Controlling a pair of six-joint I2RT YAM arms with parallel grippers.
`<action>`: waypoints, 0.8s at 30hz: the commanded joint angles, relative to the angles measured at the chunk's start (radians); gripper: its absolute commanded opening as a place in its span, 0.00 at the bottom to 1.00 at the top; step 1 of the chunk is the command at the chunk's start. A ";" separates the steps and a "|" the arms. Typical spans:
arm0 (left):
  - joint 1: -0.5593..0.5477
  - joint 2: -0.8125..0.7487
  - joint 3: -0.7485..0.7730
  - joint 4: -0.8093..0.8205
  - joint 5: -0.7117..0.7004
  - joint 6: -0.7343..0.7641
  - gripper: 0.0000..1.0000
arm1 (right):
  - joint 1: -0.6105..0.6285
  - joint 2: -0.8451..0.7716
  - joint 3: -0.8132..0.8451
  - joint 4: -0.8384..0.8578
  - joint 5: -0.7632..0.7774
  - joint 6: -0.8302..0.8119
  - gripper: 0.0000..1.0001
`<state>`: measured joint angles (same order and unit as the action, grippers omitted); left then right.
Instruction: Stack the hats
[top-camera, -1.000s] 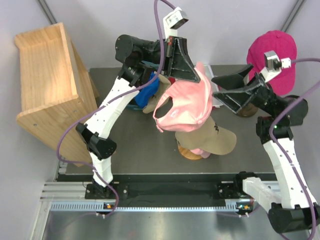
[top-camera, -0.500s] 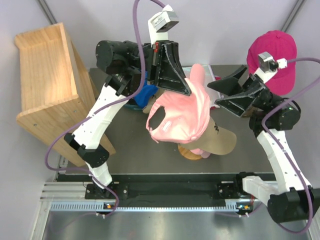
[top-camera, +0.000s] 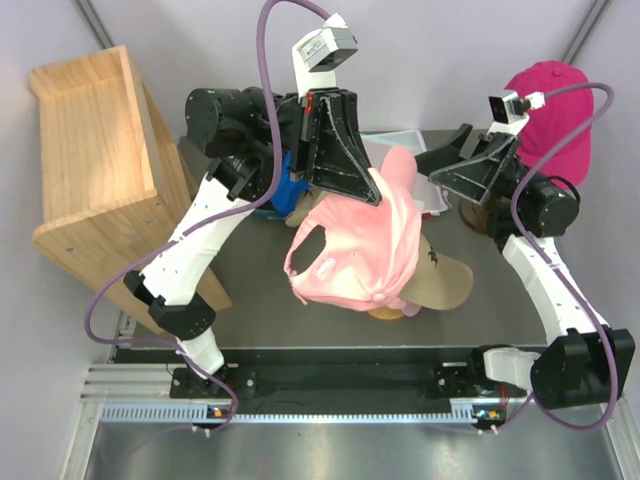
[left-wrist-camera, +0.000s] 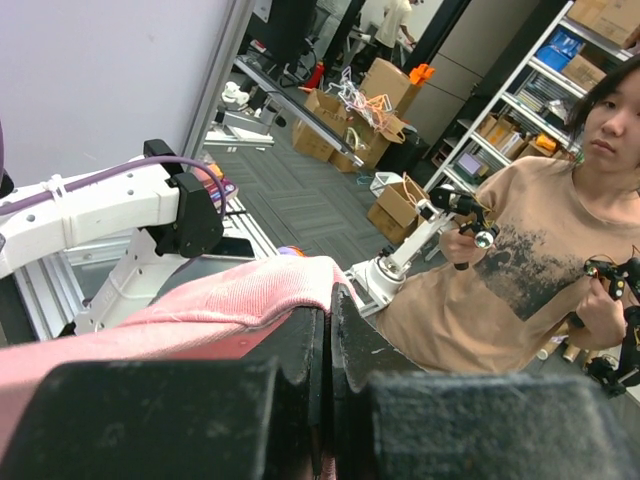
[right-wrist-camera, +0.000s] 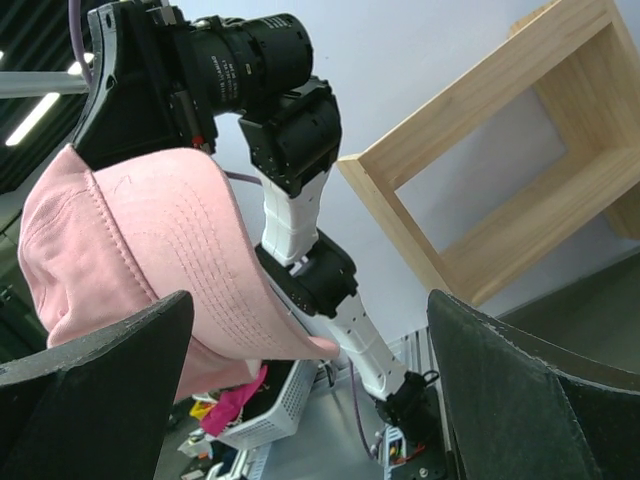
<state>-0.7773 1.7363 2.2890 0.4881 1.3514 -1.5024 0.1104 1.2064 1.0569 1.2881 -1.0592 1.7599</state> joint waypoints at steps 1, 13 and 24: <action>-0.004 0.009 0.036 0.036 -0.025 -0.013 0.00 | 0.041 -0.002 0.051 0.364 0.016 0.026 1.00; 0.113 0.019 -0.009 0.148 -0.012 -0.076 0.00 | 0.089 -0.082 -0.011 0.438 0.047 0.167 0.83; 0.193 -0.021 -0.121 0.225 -0.053 -0.081 0.00 | 0.103 -0.139 -0.074 0.433 0.025 0.231 0.56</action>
<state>-0.6022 1.7638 2.1822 0.6075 1.3449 -1.5677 0.1890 1.0840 0.9722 1.3025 -1.0283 1.9614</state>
